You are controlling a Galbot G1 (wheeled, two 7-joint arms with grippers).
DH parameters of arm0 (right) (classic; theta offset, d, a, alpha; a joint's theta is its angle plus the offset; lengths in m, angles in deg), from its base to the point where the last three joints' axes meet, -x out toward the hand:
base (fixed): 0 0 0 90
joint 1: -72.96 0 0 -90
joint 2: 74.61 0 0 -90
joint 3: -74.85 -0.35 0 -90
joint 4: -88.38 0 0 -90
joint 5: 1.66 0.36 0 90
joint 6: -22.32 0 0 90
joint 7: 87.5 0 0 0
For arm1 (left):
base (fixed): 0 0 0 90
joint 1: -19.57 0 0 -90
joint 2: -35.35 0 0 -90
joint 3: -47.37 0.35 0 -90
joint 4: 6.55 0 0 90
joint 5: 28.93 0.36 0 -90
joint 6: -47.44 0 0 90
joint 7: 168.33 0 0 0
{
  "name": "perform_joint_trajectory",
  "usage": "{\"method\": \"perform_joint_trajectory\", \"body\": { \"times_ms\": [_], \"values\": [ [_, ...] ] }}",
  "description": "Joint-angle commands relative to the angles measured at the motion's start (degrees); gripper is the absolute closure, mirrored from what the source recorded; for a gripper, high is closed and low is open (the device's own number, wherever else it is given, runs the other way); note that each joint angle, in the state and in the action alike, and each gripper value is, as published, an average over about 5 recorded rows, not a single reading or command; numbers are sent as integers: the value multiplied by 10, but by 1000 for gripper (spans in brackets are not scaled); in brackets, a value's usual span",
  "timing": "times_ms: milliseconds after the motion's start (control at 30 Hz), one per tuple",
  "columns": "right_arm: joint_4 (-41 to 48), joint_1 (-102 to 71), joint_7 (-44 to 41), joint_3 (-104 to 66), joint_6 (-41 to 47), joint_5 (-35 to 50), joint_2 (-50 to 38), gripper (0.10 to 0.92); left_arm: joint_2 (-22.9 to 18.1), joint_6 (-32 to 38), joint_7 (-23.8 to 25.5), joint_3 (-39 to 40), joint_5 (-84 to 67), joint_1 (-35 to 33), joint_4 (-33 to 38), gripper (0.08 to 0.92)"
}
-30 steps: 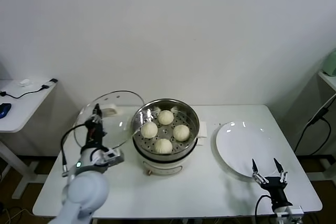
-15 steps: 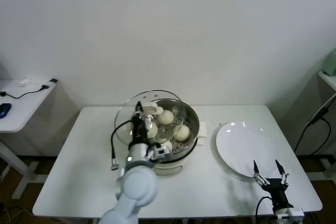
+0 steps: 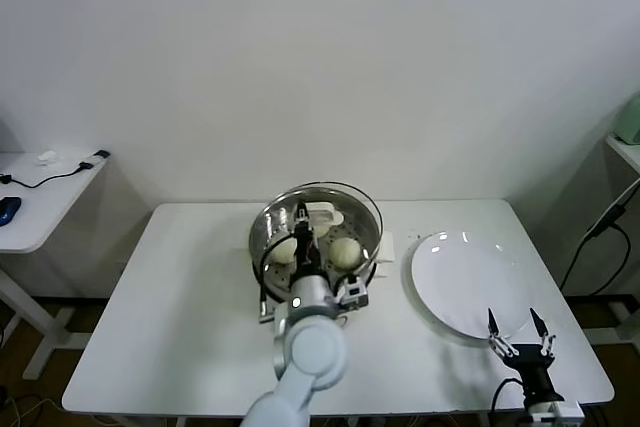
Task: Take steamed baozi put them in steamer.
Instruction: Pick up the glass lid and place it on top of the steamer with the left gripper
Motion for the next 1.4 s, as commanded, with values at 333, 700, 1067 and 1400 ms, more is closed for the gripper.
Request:
{"method": "perform_joint_trajectory", "body": {
  "times_ms": [333, 700, 1067, 1400],
  "values": [
    [4, 0, 0, -5, -7, -1, -1, 203, -31, -2, -17, 4, 34, 1, -47, 863],
    [7, 0, 0, -4, -15, -2, 0, 203, -31, -4, -33, -2, 27, 1, -62, 863],
    [7, -4, -3, -5, -24, -4, 1, 203, -31, -3, -54, -5, 23, -3, -79, 863],
    [7, -2, -6, -3, -26, -6, 2, 203, -31, 2, -50, 1, 8, -9, -56, 818]
  ]
}}
